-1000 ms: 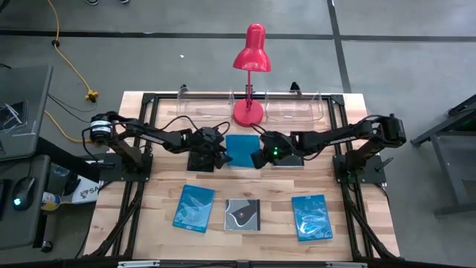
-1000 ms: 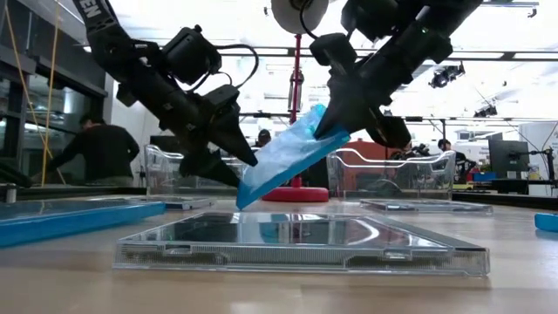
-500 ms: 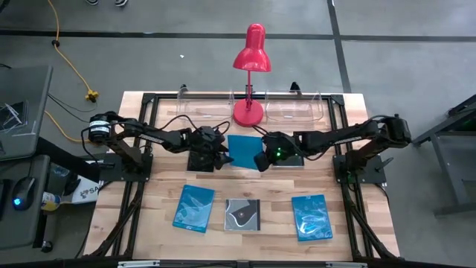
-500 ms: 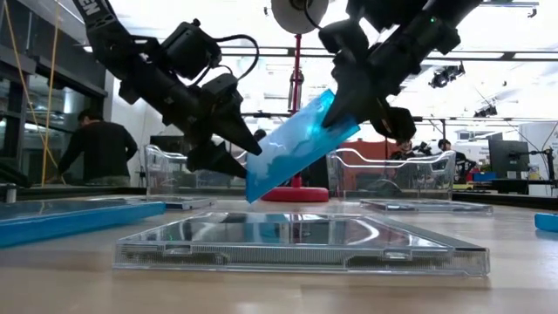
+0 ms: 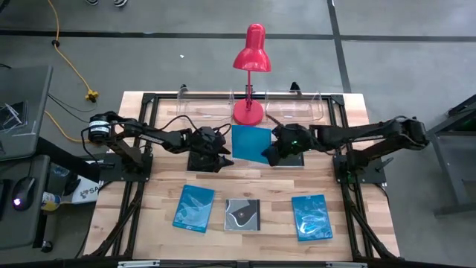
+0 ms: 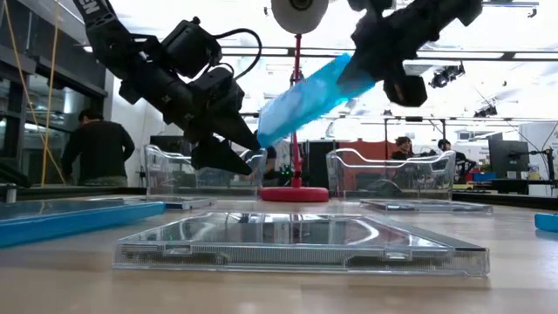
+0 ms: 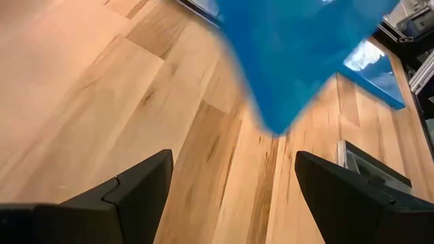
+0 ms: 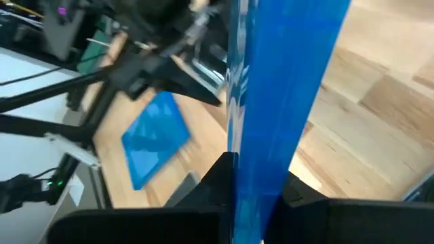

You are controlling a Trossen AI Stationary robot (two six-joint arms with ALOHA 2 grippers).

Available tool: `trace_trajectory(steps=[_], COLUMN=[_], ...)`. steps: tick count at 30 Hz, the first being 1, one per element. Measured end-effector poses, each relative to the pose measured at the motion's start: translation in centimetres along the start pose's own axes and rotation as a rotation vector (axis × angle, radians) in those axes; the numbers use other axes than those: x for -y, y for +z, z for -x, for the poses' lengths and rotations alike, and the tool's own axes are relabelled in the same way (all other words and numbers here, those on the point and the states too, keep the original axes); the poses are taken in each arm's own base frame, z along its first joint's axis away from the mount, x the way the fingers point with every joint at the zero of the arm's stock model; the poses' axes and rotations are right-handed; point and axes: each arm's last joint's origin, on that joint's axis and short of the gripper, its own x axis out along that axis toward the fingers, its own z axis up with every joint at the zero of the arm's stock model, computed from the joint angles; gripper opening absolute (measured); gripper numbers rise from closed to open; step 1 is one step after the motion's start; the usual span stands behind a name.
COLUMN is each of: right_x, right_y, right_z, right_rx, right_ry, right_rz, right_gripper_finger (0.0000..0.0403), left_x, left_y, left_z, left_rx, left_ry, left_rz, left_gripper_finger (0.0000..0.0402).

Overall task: Pick & place jewel cases by type
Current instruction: Put the top blue cd case into the left transparent bin

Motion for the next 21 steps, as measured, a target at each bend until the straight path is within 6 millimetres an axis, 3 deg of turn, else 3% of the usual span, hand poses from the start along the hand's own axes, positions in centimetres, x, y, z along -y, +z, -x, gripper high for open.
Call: trace_trajectory(steps=[5,9,15,21], right_x=[-0.5,-0.7,-1.5,-2.5], right_y=[0.3,0.4,0.1,0.1], right_z=[1.8,2.8,4.1,5.7], right_rx=[0.034,0.044,0.073,0.156], right_ry=[0.047,0.064,0.115,0.181], right_rz=[0.028,0.066,0.158,0.257], right_gripper_finger=[0.0022,0.0019,0.0021,0.0019], left_x=[-1.7,-1.8,-0.6,1.2], left_y=[0.7,2.4,5.3,6.0], left_z=[0.6,2.5,7.9,13.5], left_rx=[-0.009,0.073,0.264,0.389], left_ry=[-0.021,-0.056,-0.061,-0.044], left_rz=[0.052,0.018,-0.130,-0.286], left_gripper_finger=[0.0305,0.0305,0.0305,0.0305])
